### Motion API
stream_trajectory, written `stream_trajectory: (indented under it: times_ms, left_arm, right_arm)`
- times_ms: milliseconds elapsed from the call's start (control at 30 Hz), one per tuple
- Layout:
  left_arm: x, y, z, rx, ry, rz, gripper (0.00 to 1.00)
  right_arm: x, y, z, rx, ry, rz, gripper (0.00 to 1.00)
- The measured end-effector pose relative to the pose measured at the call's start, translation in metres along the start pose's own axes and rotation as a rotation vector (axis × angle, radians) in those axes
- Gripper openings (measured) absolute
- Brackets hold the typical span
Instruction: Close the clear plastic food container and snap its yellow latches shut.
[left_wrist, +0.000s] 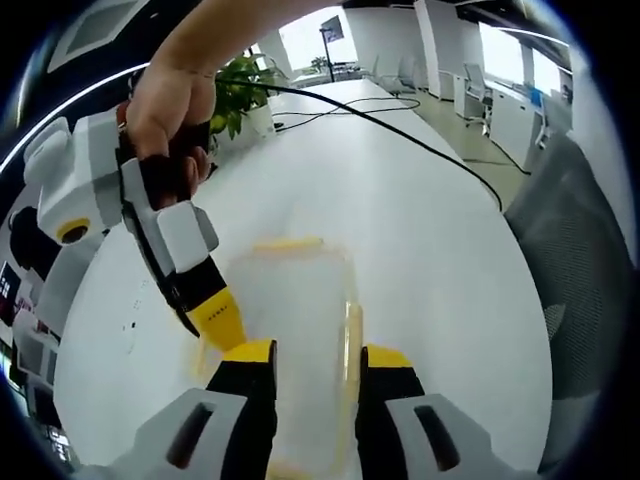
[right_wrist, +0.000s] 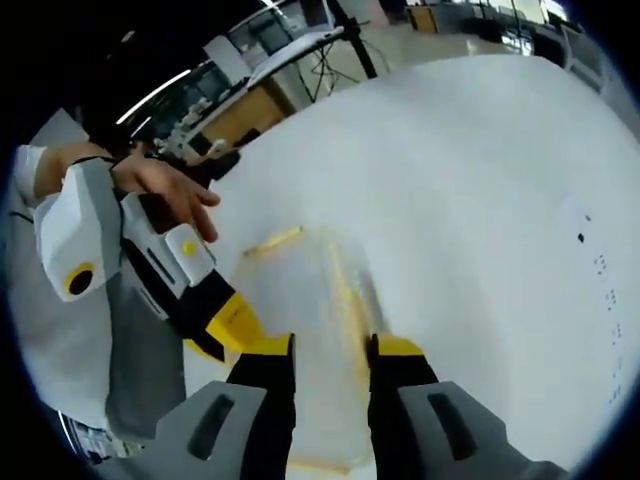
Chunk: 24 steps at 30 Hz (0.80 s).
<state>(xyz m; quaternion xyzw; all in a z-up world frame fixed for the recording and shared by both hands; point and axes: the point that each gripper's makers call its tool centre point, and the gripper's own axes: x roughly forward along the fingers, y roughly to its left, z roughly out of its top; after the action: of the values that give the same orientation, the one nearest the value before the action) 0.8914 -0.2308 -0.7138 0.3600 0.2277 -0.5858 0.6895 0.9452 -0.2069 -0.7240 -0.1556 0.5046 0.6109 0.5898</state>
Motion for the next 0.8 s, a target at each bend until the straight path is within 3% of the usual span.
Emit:
stream_trajectory:
  times_ms: [233,600,800]
  left_arm:
    - [0.0043,-0.003,-0.0015,0.031,0.044,0.044,0.21]
    - [0.0061,-0.0002,-0.0014,0.07,0.061,0.062,0.24]
    - [0.0028,0.0009,-0.0004,0.061,0.057,0.076,0.25]
  right_arm:
    - [-0.0005,-0.0001,-0.0044,0.006,-0.017,-0.003,0.22]
    - [-0.0014,-0.0009,-0.0033,0.004,-0.042,-0.004,0.27]
    - [-0.0023,0.0003,0.0001,0.045,-0.049,-0.048,0.31]
